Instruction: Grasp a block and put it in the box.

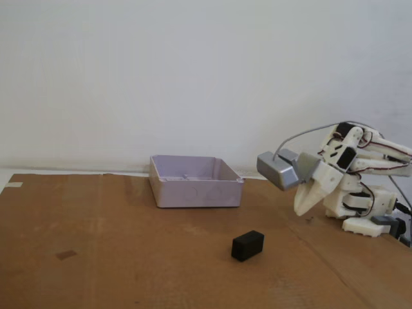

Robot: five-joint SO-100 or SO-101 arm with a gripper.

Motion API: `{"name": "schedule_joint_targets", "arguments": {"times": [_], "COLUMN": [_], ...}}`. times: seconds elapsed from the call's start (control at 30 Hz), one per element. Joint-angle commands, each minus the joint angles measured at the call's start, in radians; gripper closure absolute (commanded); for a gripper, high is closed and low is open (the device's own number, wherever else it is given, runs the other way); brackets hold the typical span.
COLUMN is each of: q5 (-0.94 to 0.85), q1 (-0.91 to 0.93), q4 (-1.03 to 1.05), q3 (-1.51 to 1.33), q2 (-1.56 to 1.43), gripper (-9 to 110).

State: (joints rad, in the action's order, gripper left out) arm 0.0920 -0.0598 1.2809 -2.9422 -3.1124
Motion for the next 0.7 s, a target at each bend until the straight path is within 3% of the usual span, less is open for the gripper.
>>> {"name": "schedule_joint_targets", "arguments": {"times": [0.0,0.23,0.67], "q5": [-0.002,-0.008,-0.009], "q1": [0.002,-0.003,-0.009], "q4": [-0.081,-0.19,-0.199], "q3": [0.107,0.232,0.598], "q2": [0.074,0.241,0.578], "gripper": [101,101,101]}}
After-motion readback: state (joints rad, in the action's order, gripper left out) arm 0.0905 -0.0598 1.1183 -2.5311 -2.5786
